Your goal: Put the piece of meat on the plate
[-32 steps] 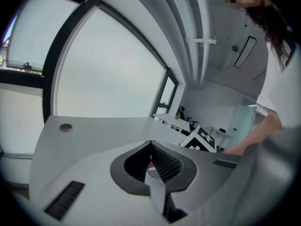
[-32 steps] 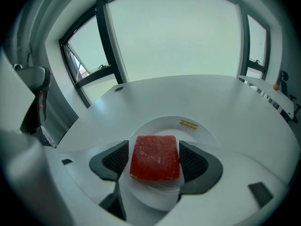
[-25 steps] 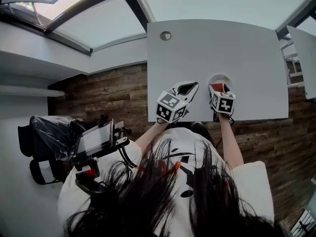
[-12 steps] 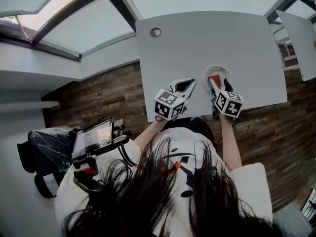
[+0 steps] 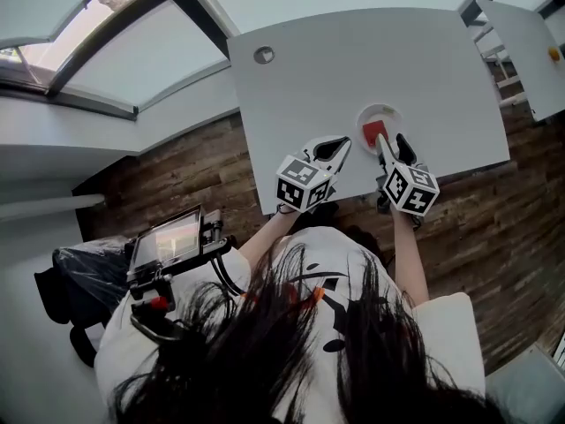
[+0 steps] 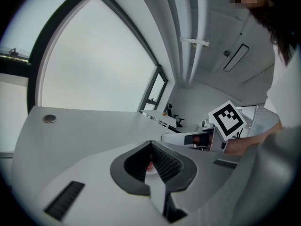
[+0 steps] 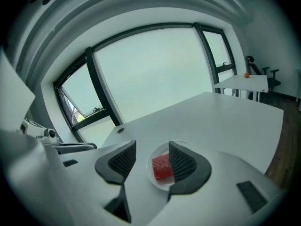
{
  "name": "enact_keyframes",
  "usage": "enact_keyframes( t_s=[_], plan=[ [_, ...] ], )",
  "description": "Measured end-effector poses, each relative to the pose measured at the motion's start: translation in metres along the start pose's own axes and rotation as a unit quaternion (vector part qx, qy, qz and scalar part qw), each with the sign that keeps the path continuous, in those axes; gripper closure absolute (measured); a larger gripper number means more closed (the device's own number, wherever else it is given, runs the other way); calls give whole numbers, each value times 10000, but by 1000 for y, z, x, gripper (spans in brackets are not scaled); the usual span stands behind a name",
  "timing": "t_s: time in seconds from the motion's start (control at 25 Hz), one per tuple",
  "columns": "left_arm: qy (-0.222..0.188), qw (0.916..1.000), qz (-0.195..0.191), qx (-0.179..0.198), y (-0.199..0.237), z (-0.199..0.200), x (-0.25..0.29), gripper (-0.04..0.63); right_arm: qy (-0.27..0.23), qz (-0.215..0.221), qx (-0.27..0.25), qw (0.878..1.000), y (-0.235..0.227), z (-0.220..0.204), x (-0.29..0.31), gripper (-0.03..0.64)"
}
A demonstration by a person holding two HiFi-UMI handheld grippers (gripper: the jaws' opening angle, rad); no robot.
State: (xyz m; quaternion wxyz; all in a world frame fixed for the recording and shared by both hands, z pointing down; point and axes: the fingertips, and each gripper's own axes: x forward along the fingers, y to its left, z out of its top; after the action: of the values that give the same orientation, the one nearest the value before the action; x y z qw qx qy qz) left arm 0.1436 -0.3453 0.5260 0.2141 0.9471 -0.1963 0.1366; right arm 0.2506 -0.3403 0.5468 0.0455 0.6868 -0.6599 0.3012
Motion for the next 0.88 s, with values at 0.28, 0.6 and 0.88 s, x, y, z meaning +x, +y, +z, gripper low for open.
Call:
enact_keyframes(
  t_s=[0.28, 0.6, 0.88],
  plan=[
    [-126, 9999, 74, 3, 1, 15, 2, 591, -352, 96, 382, 9986, 5, 21, -15, 536],
    [-587, 9970, 505, -16, -89, -3, -21, 591, -407, 784, 222, 9958, 2, -4, -109, 569],
    [-681, 9941, 849, -11, -162, -46, -52, 591, -423, 1351, 145, 9898, 6, -40, -179, 568]
  ],
)
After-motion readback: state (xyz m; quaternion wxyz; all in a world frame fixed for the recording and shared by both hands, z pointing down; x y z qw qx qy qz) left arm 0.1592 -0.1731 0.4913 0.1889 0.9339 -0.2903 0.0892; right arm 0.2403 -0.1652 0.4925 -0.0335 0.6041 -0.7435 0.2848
